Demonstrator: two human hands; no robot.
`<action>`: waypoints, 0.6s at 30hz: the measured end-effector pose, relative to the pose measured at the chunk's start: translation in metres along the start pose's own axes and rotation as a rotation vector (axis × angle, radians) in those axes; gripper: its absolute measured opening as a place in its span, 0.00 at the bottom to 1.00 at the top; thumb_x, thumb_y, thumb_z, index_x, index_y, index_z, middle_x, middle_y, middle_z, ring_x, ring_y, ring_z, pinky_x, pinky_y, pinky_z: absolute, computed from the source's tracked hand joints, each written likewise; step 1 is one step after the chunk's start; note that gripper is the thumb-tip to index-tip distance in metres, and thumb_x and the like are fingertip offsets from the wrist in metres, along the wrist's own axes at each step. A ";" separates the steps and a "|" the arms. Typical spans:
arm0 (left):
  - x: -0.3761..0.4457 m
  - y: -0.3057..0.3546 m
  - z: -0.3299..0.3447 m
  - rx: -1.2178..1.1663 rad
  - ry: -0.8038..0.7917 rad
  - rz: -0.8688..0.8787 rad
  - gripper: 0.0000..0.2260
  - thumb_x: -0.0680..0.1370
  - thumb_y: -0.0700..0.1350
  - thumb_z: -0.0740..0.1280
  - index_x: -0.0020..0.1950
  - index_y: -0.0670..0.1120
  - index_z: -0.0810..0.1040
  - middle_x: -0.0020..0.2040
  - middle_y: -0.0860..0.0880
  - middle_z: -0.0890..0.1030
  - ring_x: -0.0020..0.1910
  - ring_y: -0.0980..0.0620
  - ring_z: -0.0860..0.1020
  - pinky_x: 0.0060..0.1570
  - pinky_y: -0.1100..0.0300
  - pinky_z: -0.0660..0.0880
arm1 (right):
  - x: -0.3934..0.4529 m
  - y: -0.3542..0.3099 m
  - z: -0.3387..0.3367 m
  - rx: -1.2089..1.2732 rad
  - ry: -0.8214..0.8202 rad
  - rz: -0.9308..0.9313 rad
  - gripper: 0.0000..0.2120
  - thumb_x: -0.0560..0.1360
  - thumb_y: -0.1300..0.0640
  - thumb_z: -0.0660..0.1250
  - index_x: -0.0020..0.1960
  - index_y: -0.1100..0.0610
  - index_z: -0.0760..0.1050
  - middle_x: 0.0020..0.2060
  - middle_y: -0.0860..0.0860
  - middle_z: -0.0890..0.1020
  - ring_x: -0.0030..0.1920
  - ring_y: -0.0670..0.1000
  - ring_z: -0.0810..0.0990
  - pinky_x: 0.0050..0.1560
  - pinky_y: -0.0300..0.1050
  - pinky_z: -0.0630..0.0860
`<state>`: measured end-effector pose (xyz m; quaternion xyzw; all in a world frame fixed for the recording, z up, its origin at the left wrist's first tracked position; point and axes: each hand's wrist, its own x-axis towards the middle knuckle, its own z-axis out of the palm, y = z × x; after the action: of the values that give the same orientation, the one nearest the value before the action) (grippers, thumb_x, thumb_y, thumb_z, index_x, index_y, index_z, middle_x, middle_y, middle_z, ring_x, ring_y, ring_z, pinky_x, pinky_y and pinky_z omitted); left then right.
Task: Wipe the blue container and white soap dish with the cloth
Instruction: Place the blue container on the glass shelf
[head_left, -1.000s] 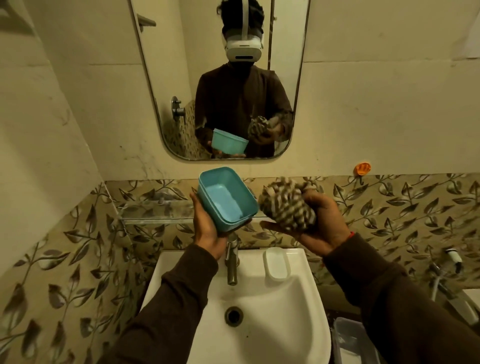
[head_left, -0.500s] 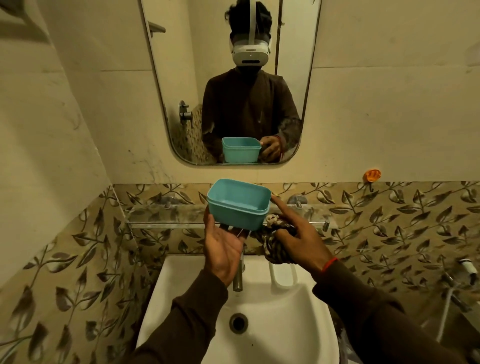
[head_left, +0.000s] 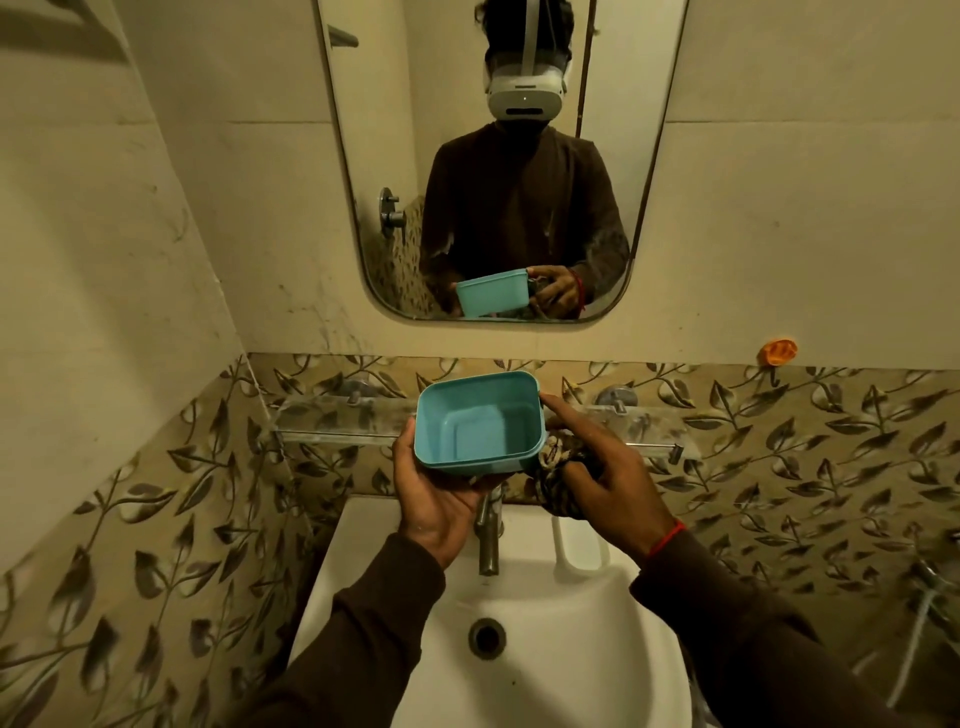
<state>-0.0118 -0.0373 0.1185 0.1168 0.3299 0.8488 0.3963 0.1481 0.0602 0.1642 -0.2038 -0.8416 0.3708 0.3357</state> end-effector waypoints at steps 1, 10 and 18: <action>0.000 0.000 -0.001 0.009 0.004 0.000 0.30 0.81 0.64 0.53 0.70 0.44 0.76 0.67 0.32 0.78 0.64 0.32 0.76 0.58 0.35 0.75 | -0.001 0.001 0.000 -0.004 -0.005 -0.004 0.36 0.72 0.68 0.59 0.71 0.35 0.60 0.66 0.44 0.73 0.64 0.38 0.70 0.64 0.47 0.72; 0.017 0.022 -0.010 0.499 0.083 0.088 0.24 0.81 0.65 0.56 0.64 0.53 0.80 0.59 0.40 0.83 0.51 0.45 0.83 0.37 0.54 0.81 | 0.004 0.008 0.005 -0.038 -0.029 0.060 0.35 0.73 0.68 0.59 0.71 0.37 0.60 0.66 0.48 0.73 0.64 0.44 0.70 0.65 0.47 0.71; 0.081 0.088 -0.005 0.717 0.262 0.136 0.17 0.85 0.55 0.57 0.65 0.45 0.75 0.63 0.34 0.79 0.58 0.35 0.80 0.46 0.43 0.82 | 0.001 0.022 0.017 0.150 -0.026 0.226 0.28 0.74 0.69 0.60 0.68 0.45 0.69 0.64 0.49 0.73 0.65 0.51 0.72 0.65 0.55 0.72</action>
<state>-0.1203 -0.0203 0.1670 0.1600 0.6450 0.7117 0.2276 0.1372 0.0665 0.1386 -0.2666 -0.7874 0.4709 0.2952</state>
